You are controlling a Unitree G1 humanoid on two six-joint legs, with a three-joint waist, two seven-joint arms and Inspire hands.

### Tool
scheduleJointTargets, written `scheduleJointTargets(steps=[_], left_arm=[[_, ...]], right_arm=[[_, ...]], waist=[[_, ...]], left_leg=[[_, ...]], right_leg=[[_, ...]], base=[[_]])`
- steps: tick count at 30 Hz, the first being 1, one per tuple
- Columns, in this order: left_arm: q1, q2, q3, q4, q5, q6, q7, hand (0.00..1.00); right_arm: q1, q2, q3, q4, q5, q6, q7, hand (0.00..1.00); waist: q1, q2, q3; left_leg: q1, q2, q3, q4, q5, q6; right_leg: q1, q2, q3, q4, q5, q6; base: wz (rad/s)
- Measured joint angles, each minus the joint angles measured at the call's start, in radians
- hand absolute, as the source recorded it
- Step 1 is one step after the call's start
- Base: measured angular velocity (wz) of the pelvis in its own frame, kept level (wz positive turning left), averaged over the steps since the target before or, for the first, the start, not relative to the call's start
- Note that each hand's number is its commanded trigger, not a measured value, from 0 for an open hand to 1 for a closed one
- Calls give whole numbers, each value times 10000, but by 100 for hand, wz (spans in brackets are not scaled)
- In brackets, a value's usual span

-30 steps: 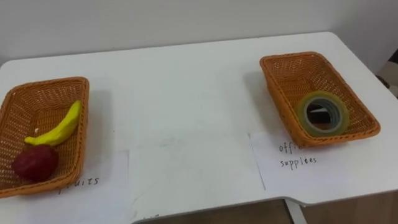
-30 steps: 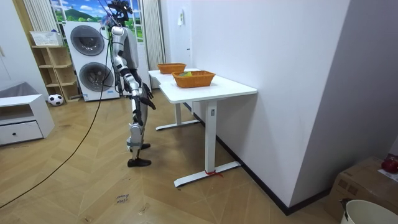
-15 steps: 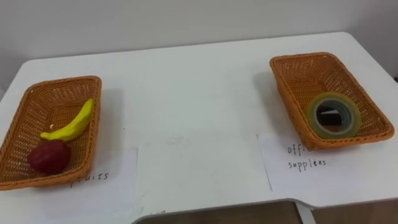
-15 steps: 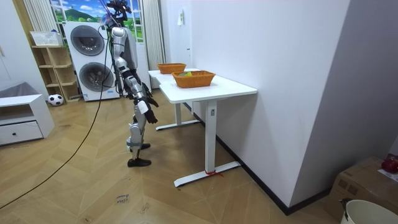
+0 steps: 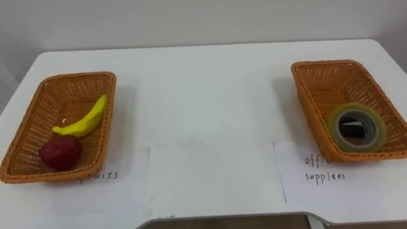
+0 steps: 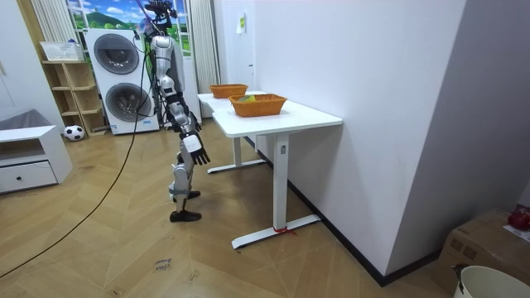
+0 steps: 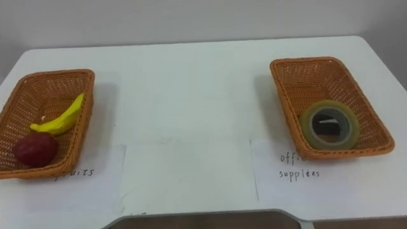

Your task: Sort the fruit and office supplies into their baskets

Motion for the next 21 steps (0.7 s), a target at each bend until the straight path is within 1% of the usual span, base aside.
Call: scheduleJointTargets(steps=[4, 6, 9, 11, 18, 20, 21], left_arm=[[-36, -2, -7, -1, 115, -45, 7, 0], [-35, 2, -6, -1, 117, -47, 6, 0], [-40, 3, -9, -1, 141, -47, 4, 0], [-53, 3, -9, -2, 239, -49, 7, 0], [-141, -6, -5, -33, 711, -58, 37, 0], [-148, -8, -53, -34, 710, -58, 119, 0], [-180, 2, -195, -34, 711, -58, 215, 0]], right_arm=[[-74, -8, -3, 12, -766, -1, 120, 0], [-123, -10, -2, 13, -911, -2, 164, 0], [-192, -9, -2, 14, -1178, -3, 202, 0], [-210, -8, 1, 15, -1237, -5, 220, 0], [-292, -12, 20, 123, -1233, -8, 551, 0], [-297, -20, 186, 122, -1163, -5, 597, 0], [-291, -20, 354, 109, -1130, 4, 617, 0]], waist=[[5, -30, 13], [10, -29, 14], [1, -30, 9], [4, -31, 4], [95, -26, -4], [167, -32, -1], [209, -43, 0]], left_leg=[[-46, 5, 1, 5, 0, 0], [-68, 4, -3, 1, 0, 0], [-100, 5, -56, 7, 1, -1], [-158, -1, -151, 18, 3, -1], [-196, -10, -238, 16, 3, -1], [-195, -14, -261, 20, 3, -1], [-198, -20, -297, 29, 3, -1]], right_leg=[[-66, 1, -61, -2, 0, 0], [-84, 2, -91, -5, 0, 0], [-89, 1, -290, -8, 0, 0], [-112, 1, -300, -12, 0, 0], [-97, 1, -419, -15, 0, 0], [-74, 0, -437, -15, 0, 0], [-55, -7, -523, -14, 0, 0]], base=[[0], [0], [4], [9], [6], [5], [10]])
